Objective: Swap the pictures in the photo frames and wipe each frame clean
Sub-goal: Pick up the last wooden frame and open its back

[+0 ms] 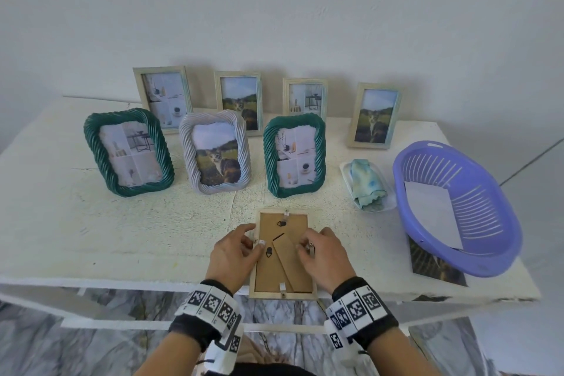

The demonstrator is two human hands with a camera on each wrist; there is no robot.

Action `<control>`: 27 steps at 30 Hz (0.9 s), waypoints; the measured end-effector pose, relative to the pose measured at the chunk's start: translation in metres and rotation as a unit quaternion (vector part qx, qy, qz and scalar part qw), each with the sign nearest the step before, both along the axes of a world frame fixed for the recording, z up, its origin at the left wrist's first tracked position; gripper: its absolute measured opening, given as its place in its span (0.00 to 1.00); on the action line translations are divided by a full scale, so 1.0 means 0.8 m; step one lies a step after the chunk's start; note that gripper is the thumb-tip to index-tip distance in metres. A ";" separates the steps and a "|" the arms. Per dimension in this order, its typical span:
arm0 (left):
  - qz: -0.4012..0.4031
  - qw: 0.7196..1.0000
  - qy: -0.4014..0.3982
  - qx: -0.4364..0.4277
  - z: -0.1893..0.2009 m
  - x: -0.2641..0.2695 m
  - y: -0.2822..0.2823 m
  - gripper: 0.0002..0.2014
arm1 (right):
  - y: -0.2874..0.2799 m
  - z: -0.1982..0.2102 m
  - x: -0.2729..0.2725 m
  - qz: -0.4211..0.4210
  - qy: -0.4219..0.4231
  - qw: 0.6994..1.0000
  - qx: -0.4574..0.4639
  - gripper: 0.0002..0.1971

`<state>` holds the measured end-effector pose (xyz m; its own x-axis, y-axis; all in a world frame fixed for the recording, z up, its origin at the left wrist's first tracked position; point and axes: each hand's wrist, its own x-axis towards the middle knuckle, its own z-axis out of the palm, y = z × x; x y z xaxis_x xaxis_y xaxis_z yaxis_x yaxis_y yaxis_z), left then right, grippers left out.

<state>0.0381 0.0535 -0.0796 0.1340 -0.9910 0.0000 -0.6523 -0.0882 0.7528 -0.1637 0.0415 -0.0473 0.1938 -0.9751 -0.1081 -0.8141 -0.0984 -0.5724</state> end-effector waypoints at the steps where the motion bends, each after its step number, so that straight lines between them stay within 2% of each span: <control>1: -0.002 1.000 -0.006 -0.005 -0.001 0.000 -0.001 0.18 | -0.003 0.000 0.000 0.004 0.005 1.000 0.006 0.07; 7: 0.020 0.998 -0.048 -0.022 -0.002 -0.011 -0.008 0.13 | -0.012 -0.006 -0.004 0.014 0.032 0.999 0.031 0.06; 14: 0.060 0.997 -0.048 0.014 -0.005 -0.019 -0.011 0.13 | -0.016 -0.007 -0.016 0.059 0.023 0.997 0.044 0.15; 18: 0.065 0.996 -0.051 0.030 -0.004 -0.018 -0.014 0.10 | -0.022 -0.001 -0.020 0.063 -0.025 0.996 0.054 0.22; 20: 0.070 0.996 -0.042 0.035 -0.003 -0.016 -0.015 0.09 | -0.029 0.005 -0.018 0.063 0.005 0.997 0.042 0.22; 23: 0.060 0.997 -0.024 0.030 -0.003 -0.011 -0.012 0.09 | -0.046 0.016 -0.007 0.035 0.109 0.993 -0.017 0.17; 27: 0.048 0.999 0.001 0.020 -0.004 -0.004 -0.009 0.09 | -0.074 0.020 0.015 0.055 0.139 0.987 -0.066 0.17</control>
<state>0.0351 0.0467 -0.0828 0.2278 -0.9729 -0.0402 -0.6378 -0.1803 0.7488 -0.1513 -0.0174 -0.0310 0.2790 -0.9592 -0.0459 -0.9185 -0.2527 -0.3041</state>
